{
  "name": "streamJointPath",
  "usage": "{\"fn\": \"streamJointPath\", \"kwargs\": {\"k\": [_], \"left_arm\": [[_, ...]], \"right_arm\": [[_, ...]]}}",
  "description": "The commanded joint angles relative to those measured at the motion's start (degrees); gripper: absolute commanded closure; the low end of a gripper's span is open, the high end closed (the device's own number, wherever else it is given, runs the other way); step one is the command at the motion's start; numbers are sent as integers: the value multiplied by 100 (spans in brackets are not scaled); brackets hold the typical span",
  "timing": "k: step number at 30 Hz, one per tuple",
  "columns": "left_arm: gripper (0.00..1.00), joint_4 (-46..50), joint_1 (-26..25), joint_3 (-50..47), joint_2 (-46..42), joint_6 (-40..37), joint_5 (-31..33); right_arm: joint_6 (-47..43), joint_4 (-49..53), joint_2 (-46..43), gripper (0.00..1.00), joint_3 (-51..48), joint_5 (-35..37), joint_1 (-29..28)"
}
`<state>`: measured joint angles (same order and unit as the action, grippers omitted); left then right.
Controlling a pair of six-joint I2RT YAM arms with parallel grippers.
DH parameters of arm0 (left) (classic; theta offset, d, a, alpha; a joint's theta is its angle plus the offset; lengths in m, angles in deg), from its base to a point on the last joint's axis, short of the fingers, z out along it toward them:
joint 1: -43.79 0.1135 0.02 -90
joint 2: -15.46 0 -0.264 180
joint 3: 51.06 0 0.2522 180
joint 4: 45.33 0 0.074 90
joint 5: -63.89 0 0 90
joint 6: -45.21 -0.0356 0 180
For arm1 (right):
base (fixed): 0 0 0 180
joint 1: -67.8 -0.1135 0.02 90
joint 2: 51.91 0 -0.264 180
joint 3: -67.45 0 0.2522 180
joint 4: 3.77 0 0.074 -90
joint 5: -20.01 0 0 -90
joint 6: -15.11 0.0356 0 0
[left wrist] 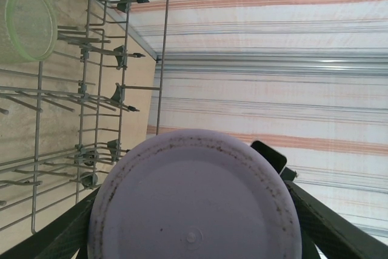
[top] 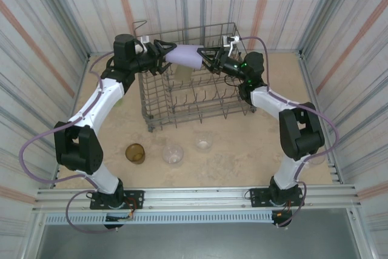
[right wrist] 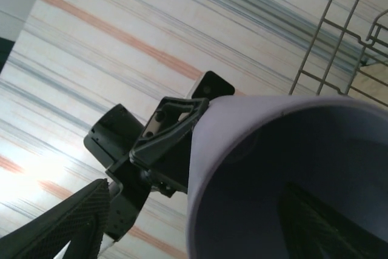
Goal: Load the cups into the dish rack
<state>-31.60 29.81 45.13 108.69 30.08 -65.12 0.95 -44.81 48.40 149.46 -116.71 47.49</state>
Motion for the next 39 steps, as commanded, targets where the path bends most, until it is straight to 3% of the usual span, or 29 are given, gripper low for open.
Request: {"fn": "streamJointPath", "kwargs": {"k": [1, 4, 5, 11, 21, 39], "left_arm": [[68, -10, 14, 368, 37, -270, -60], [68, 37, 18, 474, 46, -357, -22], [68, 66, 19, 497, 47, -386, -8], [69, 375, 19, 641, 53, -704, 141], [70, 1480, 18, 1219, 97, -1887, 639], [71, 2412, -99, 1832, 520, -3534, 1219]], "right_arm": [[-809, 979, -620, 18, -139, -23, 72], [-1460, 1801, -1015, 9, -234, 68, 110], [-1639, 2110, -1160, 0, -264, 127, 122], [-2669, 3947, -1878, 1, -338, 663, 158], [-3573, 5720, -2837, 1, -650, 1677, 204], [-4162, 7115, -3864, 1, -1337, 2923, 203]]}}
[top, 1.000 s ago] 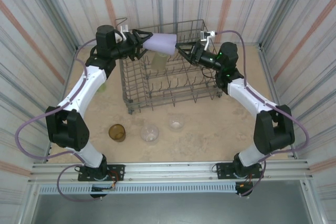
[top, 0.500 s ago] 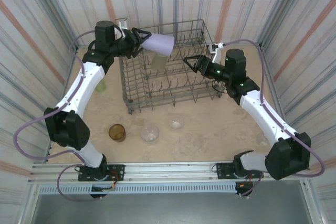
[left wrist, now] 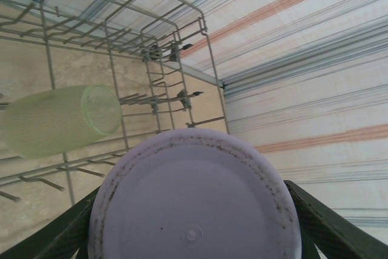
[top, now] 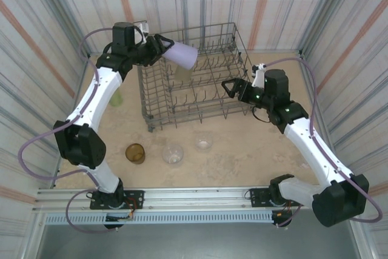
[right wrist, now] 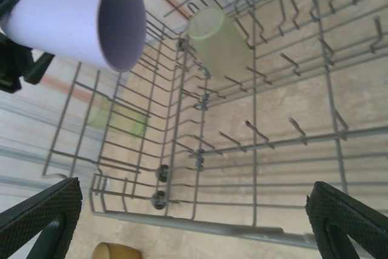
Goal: Load the cups into the dish rack
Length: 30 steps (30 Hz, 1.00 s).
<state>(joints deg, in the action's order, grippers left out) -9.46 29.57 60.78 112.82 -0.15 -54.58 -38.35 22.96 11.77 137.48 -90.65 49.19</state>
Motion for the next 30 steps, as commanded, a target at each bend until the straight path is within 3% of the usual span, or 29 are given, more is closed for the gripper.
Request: {"fn": "streamJointPath", "kwargs": {"k": [1, 23, 30], "left_arm": [[71, 254, -100, 311, 143, -600, 220], [73, 1577, -963, 1480, 926, -2670, 2290], [73, 1630, -1134, 1503, 1020, -2973, 2624]], "right_arm": [[-241, 365, -246, 1, -161, 334, 33], [-619, 935, -536, 1, -408, 823, 100], [-656, 936, -481, 1, -441, 839, 112]]}}
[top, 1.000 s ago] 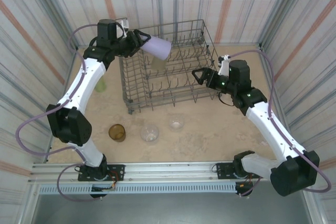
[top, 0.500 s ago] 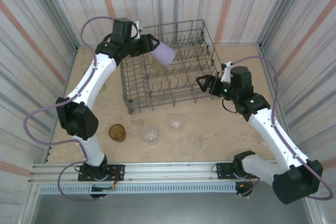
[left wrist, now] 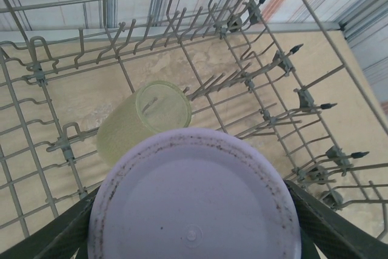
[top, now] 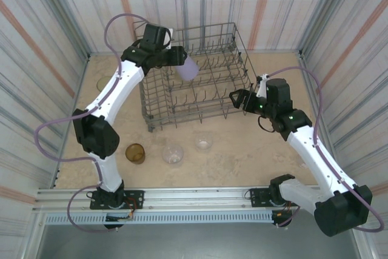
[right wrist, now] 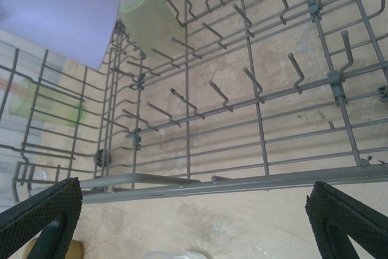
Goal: Load the cups into the dish rack
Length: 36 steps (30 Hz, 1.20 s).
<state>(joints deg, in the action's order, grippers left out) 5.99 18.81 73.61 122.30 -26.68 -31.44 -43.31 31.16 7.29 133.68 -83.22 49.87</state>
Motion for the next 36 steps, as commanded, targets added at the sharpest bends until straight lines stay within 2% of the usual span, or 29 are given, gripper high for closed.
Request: {"fn": "streamJointPath", "kwargs": {"k": [1, 17, 31, 36], "left_arm": [[73, 90, -77, 216, 86, -346, 332], [74, 338, -341, 224, 117, -848, 1106], [75, 293, -430, -191, 84, -1055, 1515], [75, 192, -430, -296, 136, -1020, 1434]], "right_arm": [[-160, 116, -40, 1, -68, 97, 47], [-162, 94, -63, 1, -152, 84, 79], [-151, 89, -128, 1, -202, 76, 102], [-142, 81, -119, 1, -204, 75, 97]]}}
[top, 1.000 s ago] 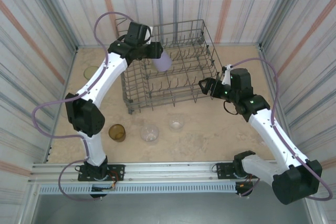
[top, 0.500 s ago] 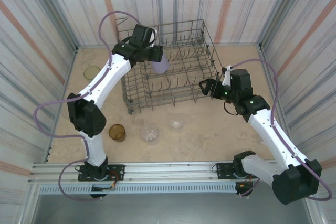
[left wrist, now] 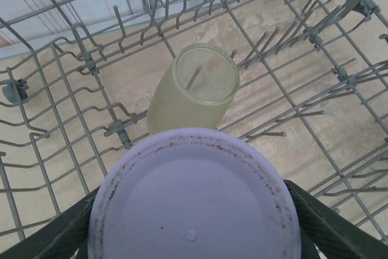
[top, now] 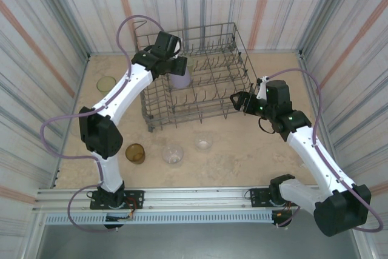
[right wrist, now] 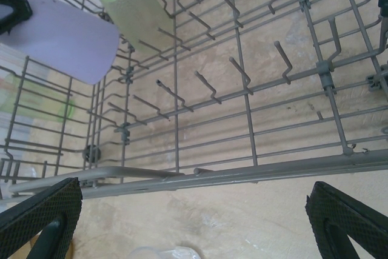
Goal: Load the cups into the dish rack
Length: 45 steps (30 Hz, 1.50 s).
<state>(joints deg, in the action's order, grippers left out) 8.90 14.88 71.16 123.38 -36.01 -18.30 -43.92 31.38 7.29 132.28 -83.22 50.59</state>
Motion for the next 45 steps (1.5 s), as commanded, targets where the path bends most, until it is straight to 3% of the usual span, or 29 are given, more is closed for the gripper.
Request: {"fn": "streamJointPath", "kwargs": {"k": [1, 36, 45], "left_arm": [[76, -109, -36, -68, 41, -78, 128], [81, -865, -19, -751, 502, -104, 666], [75, -1021, -62, -867, 591, -86, 917]], "right_arm": [[-79, 50, -108, 1, -62, 82, 25], [-81, 91, -144, 1, -40, -21, 53], [-77, 155, -215, 1, -47, -16, 51]]}}
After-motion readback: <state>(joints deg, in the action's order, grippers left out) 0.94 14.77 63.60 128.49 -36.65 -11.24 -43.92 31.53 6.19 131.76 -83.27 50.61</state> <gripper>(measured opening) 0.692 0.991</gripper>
